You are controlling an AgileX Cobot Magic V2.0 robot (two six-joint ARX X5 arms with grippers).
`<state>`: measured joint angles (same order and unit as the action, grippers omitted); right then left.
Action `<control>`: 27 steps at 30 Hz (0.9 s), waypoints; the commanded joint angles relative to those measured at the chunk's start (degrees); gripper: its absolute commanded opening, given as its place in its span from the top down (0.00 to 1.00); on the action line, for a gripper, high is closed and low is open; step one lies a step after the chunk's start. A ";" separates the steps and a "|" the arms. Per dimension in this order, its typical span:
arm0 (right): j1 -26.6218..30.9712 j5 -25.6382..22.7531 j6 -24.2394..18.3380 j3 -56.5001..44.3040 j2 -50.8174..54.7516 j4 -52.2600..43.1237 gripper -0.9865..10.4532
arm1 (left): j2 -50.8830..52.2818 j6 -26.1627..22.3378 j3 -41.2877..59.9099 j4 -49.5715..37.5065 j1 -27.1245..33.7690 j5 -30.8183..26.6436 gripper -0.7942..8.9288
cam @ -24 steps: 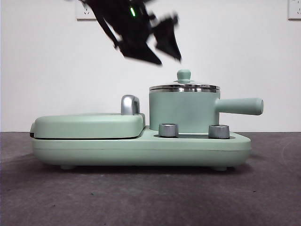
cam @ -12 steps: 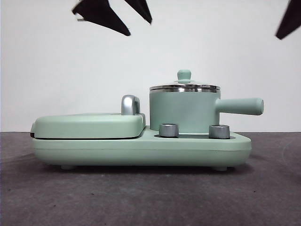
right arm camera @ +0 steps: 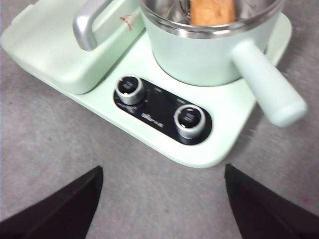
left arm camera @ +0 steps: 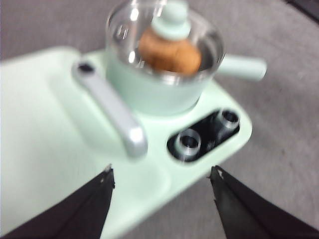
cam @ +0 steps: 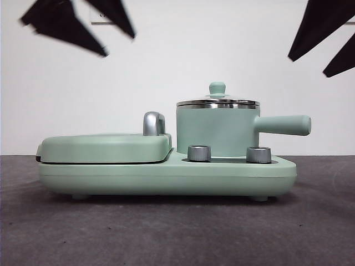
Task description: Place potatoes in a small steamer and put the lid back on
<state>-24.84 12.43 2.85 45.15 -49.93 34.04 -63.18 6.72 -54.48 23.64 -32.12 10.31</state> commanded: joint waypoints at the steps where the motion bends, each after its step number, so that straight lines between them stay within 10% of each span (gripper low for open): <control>1: -1.44 0.31 -0.28 0.07 -1.01 -1.79 0.57 | 2.54 2.75 2.58 -0.61 0.13 -0.44 0.60; 6: -2.51 1.95 -0.28 0.09 -0.66 -1.38 0.58 | 4.55 2.34 3.10 3.98 0.24 -0.61 0.60; 9: -2.47 1.60 -0.50 0.09 -0.42 -1.75 0.94 | 4.81 2.54 3.10 6.23 0.22 -0.61 0.90; 27: -2.51 2.58 -0.07 0.22 -0.15 -2.78 0.87 | 11.56 -2.10 4.92 7.17 1.18 -4.33 0.91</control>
<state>-27.00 14.90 2.83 45.15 -49.87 31.86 -53.19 6.92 -49.58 31.55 -31.68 7.14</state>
